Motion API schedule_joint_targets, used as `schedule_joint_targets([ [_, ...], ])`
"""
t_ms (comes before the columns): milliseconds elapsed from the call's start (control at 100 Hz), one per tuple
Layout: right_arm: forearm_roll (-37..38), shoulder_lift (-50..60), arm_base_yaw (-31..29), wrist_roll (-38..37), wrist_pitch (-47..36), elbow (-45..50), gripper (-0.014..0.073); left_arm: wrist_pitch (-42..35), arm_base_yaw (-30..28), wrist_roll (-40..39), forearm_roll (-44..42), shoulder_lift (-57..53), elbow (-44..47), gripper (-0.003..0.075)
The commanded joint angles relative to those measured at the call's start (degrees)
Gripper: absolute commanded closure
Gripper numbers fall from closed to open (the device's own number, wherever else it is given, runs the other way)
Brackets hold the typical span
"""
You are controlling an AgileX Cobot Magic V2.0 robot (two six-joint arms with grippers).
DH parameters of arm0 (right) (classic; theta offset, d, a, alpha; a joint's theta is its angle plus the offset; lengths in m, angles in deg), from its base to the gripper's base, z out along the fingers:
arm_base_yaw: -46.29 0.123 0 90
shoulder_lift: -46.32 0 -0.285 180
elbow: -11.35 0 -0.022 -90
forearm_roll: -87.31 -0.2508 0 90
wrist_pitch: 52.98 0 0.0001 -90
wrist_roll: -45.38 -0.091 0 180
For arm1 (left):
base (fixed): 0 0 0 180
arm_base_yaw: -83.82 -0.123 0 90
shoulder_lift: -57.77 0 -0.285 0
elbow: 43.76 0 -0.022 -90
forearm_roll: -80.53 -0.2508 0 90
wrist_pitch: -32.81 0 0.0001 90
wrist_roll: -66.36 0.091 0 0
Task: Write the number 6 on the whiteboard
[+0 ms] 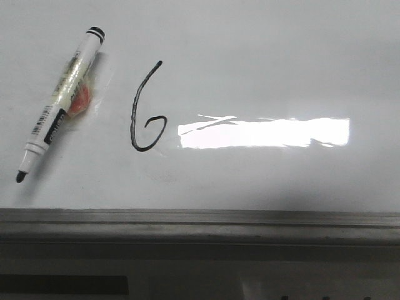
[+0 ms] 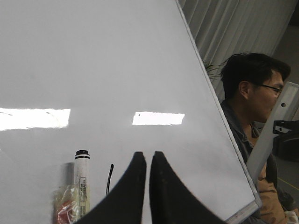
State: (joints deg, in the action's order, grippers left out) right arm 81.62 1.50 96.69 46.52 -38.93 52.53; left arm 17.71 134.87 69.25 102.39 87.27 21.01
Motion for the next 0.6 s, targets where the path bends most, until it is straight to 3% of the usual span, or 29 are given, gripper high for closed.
schedule_joint_targets([
  [0,2.2,6.9,-0.3,0.5,-6.6,3.1,0.0656,-3.3,0.0,0.3,-1.7,-3.8,0.9,0.0741],
  [280,2.2,20.1,-0.3,0.5,-6.1,10.8,0.0657,-3.4,0.0,0.3,-1.7,-9.1,3.8,0.0741],
  [590,2.2,21.2,-0.3,0.5,-6.1,11.8,0.0657,-3.4,0.0,0.3,-1.7,-9.1,4.2,0.0741],
])
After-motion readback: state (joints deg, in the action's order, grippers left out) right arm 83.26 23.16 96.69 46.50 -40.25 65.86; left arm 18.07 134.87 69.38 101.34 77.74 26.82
